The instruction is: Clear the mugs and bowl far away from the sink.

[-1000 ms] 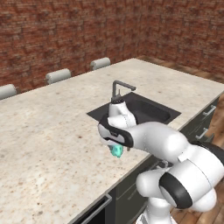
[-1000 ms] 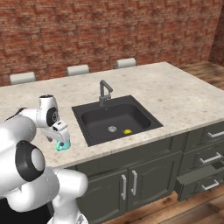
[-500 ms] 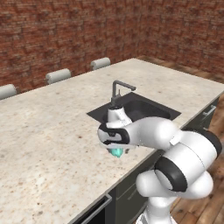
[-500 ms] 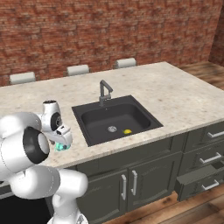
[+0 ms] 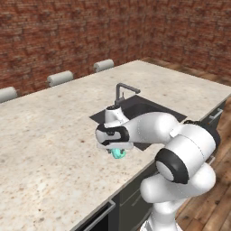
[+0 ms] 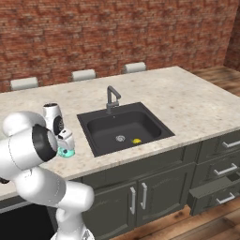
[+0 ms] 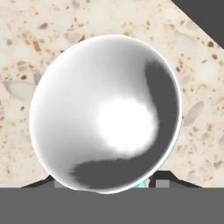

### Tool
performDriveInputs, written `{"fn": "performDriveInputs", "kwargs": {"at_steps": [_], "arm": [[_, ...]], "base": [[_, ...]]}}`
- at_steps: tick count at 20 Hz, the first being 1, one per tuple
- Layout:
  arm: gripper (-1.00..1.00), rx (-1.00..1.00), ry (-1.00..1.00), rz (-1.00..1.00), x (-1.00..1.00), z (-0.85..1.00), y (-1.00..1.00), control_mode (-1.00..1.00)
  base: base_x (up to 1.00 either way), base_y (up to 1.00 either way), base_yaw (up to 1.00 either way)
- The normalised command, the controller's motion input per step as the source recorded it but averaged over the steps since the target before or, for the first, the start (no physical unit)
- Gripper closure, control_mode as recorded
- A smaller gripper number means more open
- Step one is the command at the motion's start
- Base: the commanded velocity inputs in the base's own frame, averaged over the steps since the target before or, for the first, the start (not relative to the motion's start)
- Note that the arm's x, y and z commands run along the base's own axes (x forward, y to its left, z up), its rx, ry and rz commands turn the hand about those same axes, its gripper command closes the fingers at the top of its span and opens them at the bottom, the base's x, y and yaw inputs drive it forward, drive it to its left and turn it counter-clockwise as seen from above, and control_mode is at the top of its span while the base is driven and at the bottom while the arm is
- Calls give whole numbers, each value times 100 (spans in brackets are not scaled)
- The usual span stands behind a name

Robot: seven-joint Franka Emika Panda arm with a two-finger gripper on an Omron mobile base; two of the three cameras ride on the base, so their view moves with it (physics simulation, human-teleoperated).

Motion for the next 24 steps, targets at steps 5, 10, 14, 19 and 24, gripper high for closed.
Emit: {"fn": "performDriveInputs", "kwargs": {"at_steps": [5, 10, 14, 19, 24], "arm": [[100, 3, -3, 0, -8, -30, -4, -100], [100, 7, -1, -2, -46, -42, -49, -100], [100, 6, -4, -16, -100, -61, -96, -100], [100, 8, -2, -16, -95, -74, -85, -100], [100, 13, -46, -14, -45, 84, -34, -100]], "base": [[0, 0, 0], [0, 0, 0], [0, 0, 0], [0, 0, 0], [0, 0, 0]]}}
